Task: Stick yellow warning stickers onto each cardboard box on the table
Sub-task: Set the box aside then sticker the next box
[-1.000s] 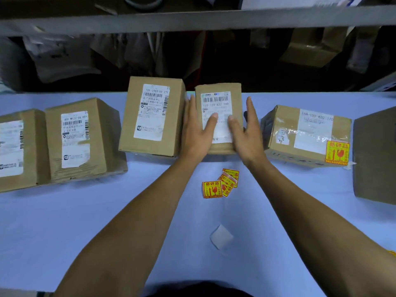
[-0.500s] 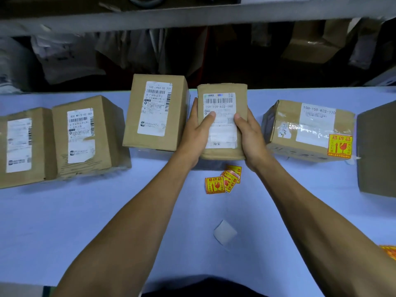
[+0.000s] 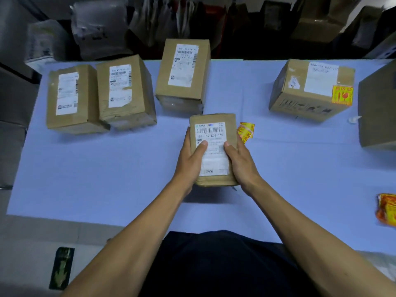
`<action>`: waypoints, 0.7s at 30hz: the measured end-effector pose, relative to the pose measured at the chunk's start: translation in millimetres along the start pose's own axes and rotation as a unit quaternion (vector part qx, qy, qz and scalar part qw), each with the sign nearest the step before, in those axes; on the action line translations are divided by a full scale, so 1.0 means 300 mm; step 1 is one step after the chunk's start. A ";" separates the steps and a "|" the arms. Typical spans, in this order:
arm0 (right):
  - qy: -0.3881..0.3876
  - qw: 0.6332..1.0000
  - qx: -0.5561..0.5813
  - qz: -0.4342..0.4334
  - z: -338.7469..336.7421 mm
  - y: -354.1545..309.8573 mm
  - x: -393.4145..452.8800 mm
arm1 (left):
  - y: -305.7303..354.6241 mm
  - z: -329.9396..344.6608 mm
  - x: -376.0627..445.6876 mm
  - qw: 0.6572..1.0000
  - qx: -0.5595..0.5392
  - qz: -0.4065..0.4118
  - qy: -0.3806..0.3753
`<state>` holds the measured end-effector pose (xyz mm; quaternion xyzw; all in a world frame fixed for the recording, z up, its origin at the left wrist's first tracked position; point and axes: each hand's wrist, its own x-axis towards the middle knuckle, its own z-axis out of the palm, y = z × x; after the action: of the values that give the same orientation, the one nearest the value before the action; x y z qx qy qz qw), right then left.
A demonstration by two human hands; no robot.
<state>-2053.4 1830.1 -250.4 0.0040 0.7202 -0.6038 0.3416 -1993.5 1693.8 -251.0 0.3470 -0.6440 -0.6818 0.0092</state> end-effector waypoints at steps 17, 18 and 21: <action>-0.002 0.997 -0.078 0.030 0.113 0.114 -0.052 | -0.120 -0.162 -0.075 0.983 0.181 -0.014 0.019; 0.043 0.993 -0.108 0.026 0.096 0.106 -0.038 | -0.112 -0.160 -0.068 0.970 0.242 0.014 0.028; 0.128 0.954 -0.269 -0.015 0.033 0.092 0.025 | -0.074 -0.136 -0.031 0.903 0.410 0.127 0.024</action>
<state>-2042.7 1825.8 -278.3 -0.0219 0.8936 -0.3873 0.2258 -1957.0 1666.4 -263.5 0.2519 -0.9046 -0.3423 -0.0322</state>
